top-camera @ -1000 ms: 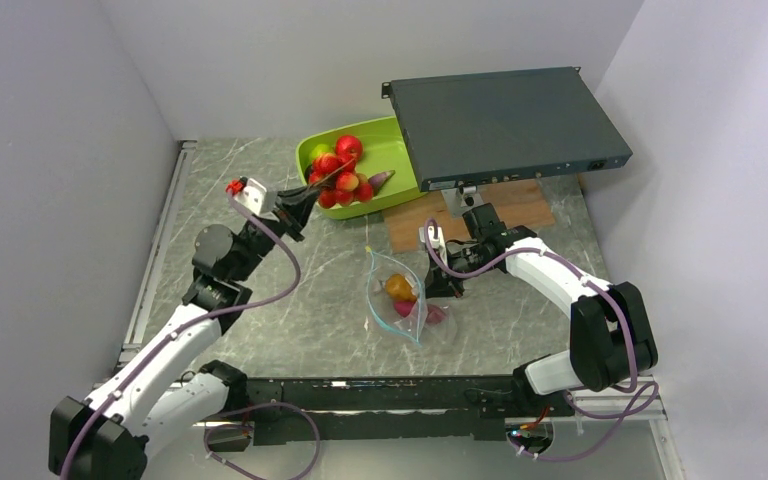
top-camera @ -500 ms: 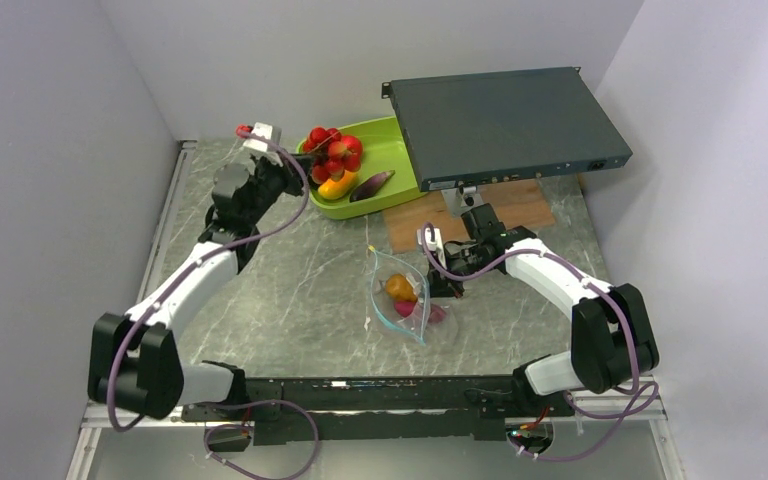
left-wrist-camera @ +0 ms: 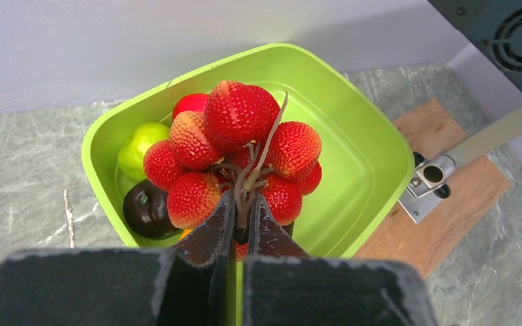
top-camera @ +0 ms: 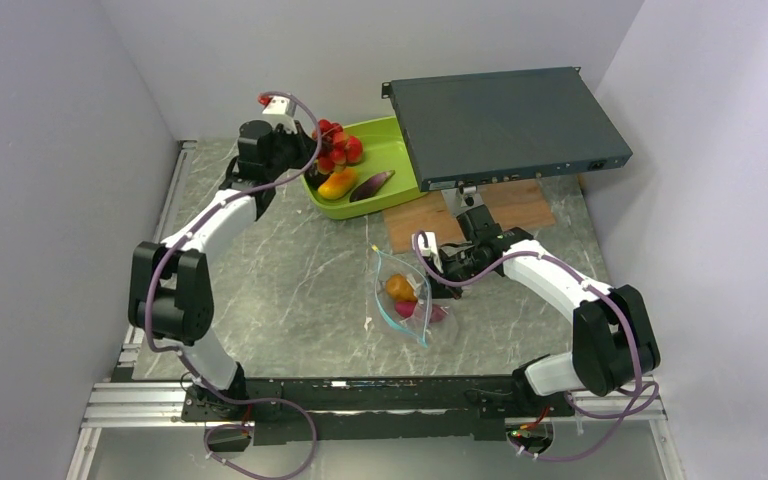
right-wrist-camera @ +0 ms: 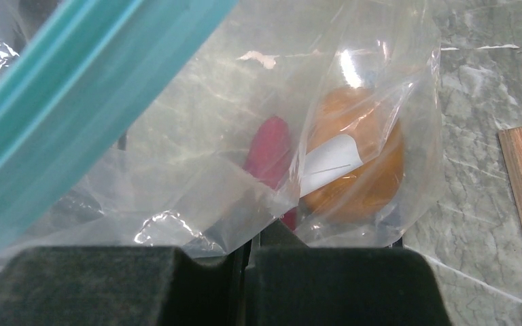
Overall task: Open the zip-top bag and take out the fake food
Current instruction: Place the fake fruit in the bin.
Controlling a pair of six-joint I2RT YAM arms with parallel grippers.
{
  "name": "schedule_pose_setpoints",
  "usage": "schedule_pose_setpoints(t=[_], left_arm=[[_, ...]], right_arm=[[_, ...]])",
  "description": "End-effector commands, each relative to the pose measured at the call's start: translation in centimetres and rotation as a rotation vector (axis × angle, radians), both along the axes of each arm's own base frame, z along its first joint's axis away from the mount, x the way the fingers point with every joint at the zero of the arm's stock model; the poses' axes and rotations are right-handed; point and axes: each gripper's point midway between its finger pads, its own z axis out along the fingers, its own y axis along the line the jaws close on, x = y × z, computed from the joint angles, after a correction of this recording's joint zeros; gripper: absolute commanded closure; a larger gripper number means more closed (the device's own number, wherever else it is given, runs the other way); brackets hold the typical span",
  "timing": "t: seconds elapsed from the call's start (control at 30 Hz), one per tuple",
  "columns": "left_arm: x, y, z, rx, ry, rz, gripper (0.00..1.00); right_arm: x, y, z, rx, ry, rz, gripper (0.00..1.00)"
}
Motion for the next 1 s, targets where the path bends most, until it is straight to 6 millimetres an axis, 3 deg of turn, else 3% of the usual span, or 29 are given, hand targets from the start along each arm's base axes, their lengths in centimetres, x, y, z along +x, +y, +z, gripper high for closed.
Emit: schedule_pose_setpoints(t=[0.0, 0.27, 0.5, 0.53, 0.6, 0.67, 0.8, 0.83, 0.97], left_arm=[[1.8, -0.1, 2.4, -0.030, -0.028, 0.027, 1.00], [4.1, -0.1, 0.7, -0.020, 0.047, 0.070, 1.00], [4.3, -1.3, -0.2, 0.004, 0.091, 0.067, 1.00], [4.2, -1.9, -0.3, 0.008, 0.099, 0.038, 0.88], [4.3, -2.6, -0.3, 0.012, 0.116, 0.009, 0.50], [4.3, -2.6, -0.1, 0.018, 0.132, 0.008, 0.31], [3.2, -1.7, 2.8, 0.020, 0.070, 0.034, 0.12], [2.5, -1.4, 4.5, 0.018, 0.032, 0.035, 0.06], [-0.8, -0.9, 8.3, -0.018, -0.067, -0.008, 0.00]], right_arm=[[1.1, 0.2, 0.9, 0.004, -0.070, 0.014, 1.00], [1.0, 0.2, 0.9, 0.002, -0.075, 0.024, 1.00], [0.9, 0.1, 0.7, 0.000, -0.074, 0.030, 1.00], [1.0, 0.1, 0.7, -0.001, -0.076, 0.028, 1.00], [0.9, 0.1, 0.7, -0.002, -0.076, 0.030, 1.00], [0.9, 0.0, 0.7, -0.002, -0.078, 0.033, 1.00], [0.9, -0.1, 0.8, -0.001, -0.087, 0.030, 1.00], [1.0, -0.2, 1.0, 0.000, -0.092, 0.027, 1.00], [1.1, -0.4, 1.2, 0.006, -0.102, 0.021, 1.00]])
